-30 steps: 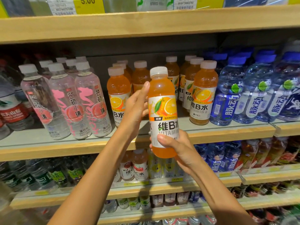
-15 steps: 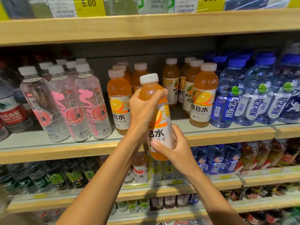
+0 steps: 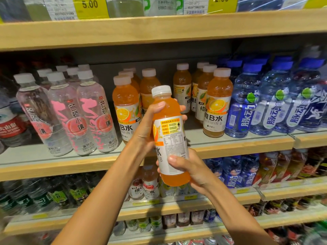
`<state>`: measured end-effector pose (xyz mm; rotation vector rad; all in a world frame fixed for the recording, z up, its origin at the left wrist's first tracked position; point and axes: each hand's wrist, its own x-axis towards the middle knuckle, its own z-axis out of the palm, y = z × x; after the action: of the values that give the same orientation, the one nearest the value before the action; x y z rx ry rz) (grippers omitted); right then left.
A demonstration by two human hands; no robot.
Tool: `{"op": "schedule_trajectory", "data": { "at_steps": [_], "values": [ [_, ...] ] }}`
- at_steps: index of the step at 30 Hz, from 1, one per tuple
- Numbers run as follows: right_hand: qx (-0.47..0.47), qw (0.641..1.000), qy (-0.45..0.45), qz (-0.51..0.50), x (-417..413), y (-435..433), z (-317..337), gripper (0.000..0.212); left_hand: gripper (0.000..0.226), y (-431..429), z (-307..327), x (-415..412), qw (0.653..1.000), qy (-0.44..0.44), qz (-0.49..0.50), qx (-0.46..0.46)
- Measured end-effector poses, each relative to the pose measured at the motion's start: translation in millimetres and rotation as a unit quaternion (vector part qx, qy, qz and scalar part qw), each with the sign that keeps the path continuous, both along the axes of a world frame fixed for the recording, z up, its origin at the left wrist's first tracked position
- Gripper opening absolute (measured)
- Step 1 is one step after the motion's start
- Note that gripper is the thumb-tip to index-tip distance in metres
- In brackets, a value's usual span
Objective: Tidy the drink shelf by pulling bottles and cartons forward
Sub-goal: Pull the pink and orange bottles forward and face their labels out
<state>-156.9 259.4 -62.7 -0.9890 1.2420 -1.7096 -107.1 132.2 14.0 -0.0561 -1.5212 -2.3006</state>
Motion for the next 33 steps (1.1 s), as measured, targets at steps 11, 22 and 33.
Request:
{"op": "schedule_trajectory", "data": {
  "at_steps": [11, 22, 33],
  "values": [
    [0.047, 0.92, 0.229, -0.313, 4, 1, 4, 0.051, 0.036, 29, 5, -5, 0.915, -0.029, 0.343, -0.211],
    [0.03, 0.955, 0.205, -0.211, 3, 12, 7, 0.055, 0.008, 29, 22, -11, 0.944, -0.007, 0.32, -0.077],
    [0.01, 0.984, 0.158, -0.077, -7, 7, 27, 0.068, 0.039, 7, 25, -3, 0.999, 0.014, -0.012, -0.037]
  ]
}}
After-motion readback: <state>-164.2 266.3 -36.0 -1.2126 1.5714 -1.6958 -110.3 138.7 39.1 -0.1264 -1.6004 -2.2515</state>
